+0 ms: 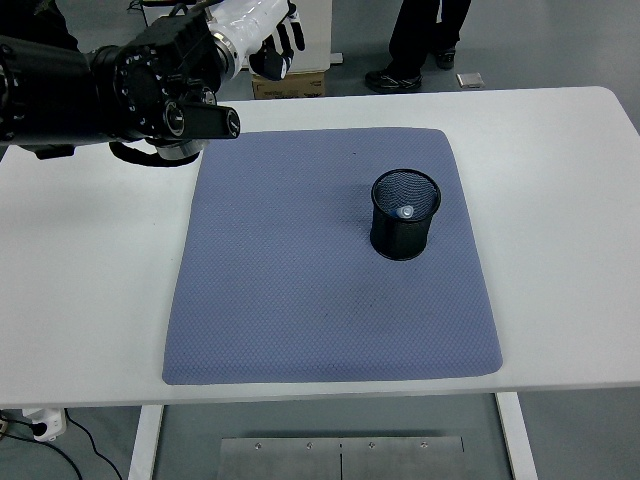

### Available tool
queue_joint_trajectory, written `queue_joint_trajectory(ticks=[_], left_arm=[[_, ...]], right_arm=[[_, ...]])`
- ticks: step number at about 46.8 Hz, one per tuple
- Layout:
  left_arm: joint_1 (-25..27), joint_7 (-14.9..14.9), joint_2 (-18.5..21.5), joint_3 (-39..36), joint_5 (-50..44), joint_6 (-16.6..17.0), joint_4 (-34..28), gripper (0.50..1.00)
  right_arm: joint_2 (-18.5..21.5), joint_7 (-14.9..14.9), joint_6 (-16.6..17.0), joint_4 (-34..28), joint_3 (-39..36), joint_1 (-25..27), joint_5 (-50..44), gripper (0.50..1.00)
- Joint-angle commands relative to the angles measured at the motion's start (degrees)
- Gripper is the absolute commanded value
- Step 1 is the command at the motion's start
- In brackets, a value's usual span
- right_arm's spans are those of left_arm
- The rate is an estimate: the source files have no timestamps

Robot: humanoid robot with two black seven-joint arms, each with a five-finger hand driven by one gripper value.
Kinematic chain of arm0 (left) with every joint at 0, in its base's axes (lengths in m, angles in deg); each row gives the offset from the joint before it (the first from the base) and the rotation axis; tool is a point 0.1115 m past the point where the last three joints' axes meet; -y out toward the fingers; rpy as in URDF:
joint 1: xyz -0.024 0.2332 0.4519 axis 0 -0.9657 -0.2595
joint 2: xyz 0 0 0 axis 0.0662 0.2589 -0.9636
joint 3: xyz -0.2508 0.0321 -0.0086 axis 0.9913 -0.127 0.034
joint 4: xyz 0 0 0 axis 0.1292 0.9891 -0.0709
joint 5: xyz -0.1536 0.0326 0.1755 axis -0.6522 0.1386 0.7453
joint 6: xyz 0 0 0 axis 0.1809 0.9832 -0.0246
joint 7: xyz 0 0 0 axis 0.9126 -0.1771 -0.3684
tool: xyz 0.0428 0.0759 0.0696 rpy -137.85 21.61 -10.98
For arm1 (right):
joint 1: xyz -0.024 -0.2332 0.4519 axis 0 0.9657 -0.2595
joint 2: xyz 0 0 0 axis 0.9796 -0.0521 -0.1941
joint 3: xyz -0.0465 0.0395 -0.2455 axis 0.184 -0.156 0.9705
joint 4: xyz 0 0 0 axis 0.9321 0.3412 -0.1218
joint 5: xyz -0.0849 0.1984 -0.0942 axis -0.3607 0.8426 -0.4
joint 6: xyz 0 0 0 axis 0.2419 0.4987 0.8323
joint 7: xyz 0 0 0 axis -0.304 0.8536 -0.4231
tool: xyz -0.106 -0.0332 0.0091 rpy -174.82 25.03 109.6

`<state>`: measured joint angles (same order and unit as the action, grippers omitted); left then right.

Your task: Left hand places marker in pen holder

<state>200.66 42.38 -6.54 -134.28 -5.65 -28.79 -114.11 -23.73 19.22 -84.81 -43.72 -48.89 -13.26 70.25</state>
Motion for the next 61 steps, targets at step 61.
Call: queue_joint_trajectory(ticks=[61], left_arm=[[-6.3, 0.0, 14.0, 4.6, -15.9, -25.6, 7.7, 0.5]], right_arm=[[0.0, 0.0, 0.0, 0.0, 0.0, 0.0, -0.1, 1.0]])
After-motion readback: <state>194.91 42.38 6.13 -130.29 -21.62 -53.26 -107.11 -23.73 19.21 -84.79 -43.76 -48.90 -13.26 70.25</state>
